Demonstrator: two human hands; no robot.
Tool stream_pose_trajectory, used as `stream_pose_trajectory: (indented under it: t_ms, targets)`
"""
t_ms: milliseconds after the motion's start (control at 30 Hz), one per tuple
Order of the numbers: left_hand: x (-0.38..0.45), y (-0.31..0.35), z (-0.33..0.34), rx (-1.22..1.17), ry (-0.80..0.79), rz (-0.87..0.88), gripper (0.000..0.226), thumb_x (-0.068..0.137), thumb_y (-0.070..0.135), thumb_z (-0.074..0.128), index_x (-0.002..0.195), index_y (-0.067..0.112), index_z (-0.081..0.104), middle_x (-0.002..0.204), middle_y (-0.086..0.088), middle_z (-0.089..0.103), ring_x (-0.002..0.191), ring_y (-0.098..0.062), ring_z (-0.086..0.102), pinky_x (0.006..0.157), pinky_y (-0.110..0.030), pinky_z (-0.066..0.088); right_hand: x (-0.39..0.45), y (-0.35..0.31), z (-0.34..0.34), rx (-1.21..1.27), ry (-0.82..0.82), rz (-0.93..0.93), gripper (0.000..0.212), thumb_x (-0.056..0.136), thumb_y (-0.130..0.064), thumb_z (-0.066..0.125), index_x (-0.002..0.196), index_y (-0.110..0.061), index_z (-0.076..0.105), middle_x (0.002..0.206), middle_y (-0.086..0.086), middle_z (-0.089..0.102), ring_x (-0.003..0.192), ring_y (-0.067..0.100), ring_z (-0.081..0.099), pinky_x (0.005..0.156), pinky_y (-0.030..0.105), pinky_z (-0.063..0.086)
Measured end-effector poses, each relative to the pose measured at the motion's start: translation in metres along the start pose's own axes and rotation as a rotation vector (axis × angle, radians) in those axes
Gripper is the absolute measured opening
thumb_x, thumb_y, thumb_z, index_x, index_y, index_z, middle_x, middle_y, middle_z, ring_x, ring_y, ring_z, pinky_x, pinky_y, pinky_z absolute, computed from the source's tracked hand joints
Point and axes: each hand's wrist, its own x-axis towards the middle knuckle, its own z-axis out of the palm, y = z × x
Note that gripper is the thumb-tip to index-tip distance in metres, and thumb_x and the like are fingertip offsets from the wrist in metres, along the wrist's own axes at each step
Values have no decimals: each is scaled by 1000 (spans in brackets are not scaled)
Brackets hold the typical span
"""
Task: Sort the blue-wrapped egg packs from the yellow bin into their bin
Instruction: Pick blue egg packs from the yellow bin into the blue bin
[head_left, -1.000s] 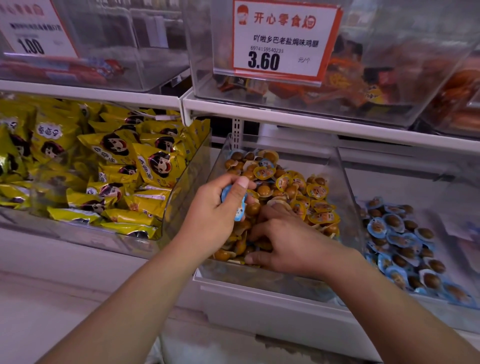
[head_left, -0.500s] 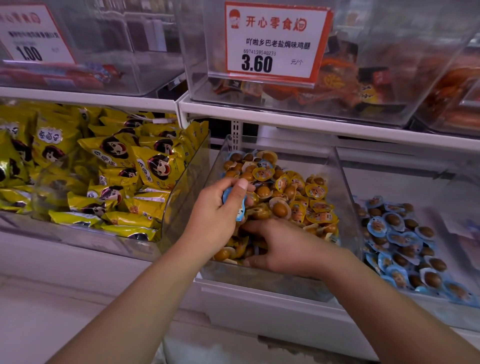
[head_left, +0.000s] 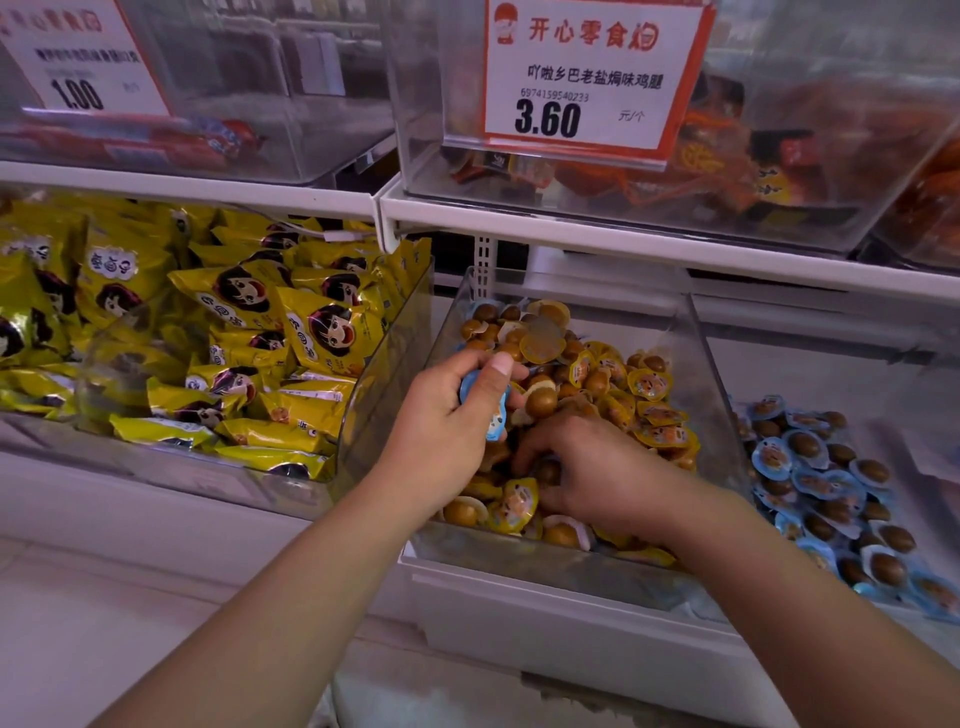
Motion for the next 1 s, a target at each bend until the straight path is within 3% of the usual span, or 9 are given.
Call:
stream_pose_trajectory:
  t_ms: [200,333,533,633,733,800,867,933,1000]
  targets:
    - [0,-1,1,-5,-1,3,25,102,40,49,93,30,70,81,4,70,66,-5,63,56,-23,52,-3,-8,5,-118,-67,5,32,85,-31,66,117,-29,71,118,-5,64,107,18,59,88,38,53]
    - [0,-2,3,38,0,4,25,103,39,49,94,29,70,81,5,70,70,-3,63,62,-24,53,-2,-15,19,-178,19,31,35,83,-29,61,118,-28,69,119,-3,61,108,22,60,82,36,54]
    - [-1,-5,1,93,38,26,25,101,46,48,94,37,70,83,11,70,74,-2,65,63,-24,55,-8,-4,-9,25,222,109,25,91,-37,67,114,-28,70,110,-3,58,101,17,58,85,34,49]
    - [-1,-1,5,45,73,-23,28,96,53,48,91,38,71,80,11,70,67,-1,64,55,-19,51,-12,8,-30,381,445,229,20,96,-40,61,102,-24,72,82,-10,65,73,6,59,67,27,47]
    - [5,6,20,-156,219,-184,30,99,47,51,86,33,74,74,5,72,54,-4,61,45,-20,47,-14,6,-35,1129,488,359,29,101,-37,55,89,-16,71,53,-4,42,45,13,34,55,32,24]
    - [6,9,32,-138,329,-155,28,100,45,51,89,33,73,77,8,72,59,-6,63,50,-25,49,-16,-3,-33,1480,402,465,27,99,-34,57,100,-12,73,58,3,42,44,15,38,49,29,27]
    - [4,11,43,18,360,68,23,102,42,48,101,32,69,92,15,71,84,0,66,72,-23,52,-18,-13,-30,1646,287,498,28,97,-32,55,101,-8,69,65,9,54,48,19,52,44,29,40]
    - [2,12,55,221,265,288,22,102,38,46,115,32,62,110,17,64,107,2,60,90,-16,46,-19,-21,-27,1741,208,459,29,96,-32,48,98,-9,66,76,11,63,59,21,60,52,34,46]
    - [1,12,65,302,138,336,29,101,37,44,127,32,57,123,14,59,117,1,54,99,-23,44,-20,-23,-24,1841,210,410,38,96,-37,45,109,-8,66,98,12,67,83,24,64,59,34,47]
